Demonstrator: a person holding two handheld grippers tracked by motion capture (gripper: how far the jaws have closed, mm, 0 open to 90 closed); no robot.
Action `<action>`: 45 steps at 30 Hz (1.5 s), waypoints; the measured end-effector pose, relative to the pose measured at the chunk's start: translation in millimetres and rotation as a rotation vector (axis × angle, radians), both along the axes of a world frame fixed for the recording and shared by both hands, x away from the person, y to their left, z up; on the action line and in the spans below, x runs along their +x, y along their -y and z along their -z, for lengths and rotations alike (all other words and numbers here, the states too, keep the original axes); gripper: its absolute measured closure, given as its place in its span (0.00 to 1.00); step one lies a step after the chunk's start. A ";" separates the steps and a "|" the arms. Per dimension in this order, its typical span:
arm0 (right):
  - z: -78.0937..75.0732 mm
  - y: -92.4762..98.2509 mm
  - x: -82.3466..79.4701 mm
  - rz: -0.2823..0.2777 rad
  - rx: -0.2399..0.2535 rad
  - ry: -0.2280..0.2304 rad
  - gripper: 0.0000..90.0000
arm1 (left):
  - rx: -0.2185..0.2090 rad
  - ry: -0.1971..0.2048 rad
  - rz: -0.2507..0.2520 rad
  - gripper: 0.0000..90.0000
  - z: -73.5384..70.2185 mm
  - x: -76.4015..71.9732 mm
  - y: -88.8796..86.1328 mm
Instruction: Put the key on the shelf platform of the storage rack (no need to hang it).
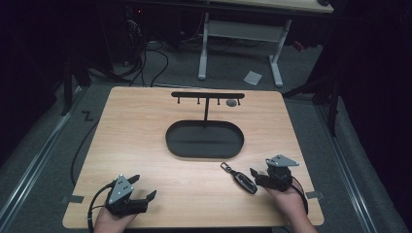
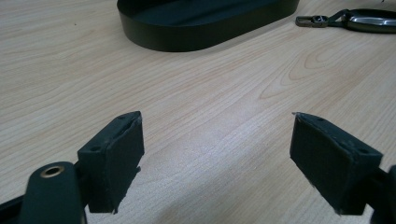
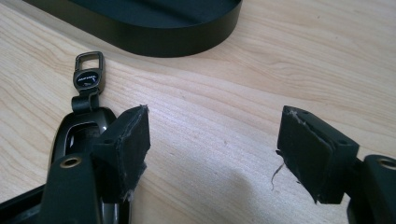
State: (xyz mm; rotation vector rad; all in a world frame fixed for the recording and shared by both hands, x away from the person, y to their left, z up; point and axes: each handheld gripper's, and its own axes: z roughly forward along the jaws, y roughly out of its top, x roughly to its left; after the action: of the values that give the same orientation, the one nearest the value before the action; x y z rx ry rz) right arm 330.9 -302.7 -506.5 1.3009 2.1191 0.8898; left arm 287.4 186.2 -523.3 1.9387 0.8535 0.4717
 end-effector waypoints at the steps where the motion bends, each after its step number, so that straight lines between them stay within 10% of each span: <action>1: 0.0 0.0 0.0 0.000 0.000 0.000 0.28 | 0.000 0.000 0.000 0.20 0.0 0.0 0.0; 45: -26.0 -7.9 33.1 -0.099 -0.336 -0.440 0.24 | -0.007 -0.011 0.052 0.20 -0.4 -1.7 1.7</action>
State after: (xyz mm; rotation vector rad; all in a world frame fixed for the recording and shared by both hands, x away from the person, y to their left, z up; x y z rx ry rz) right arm 364.0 -294.8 -480.5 1.3067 2.5478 0.2712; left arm 285.6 184.5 -522.9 1.9533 0.8086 0.4274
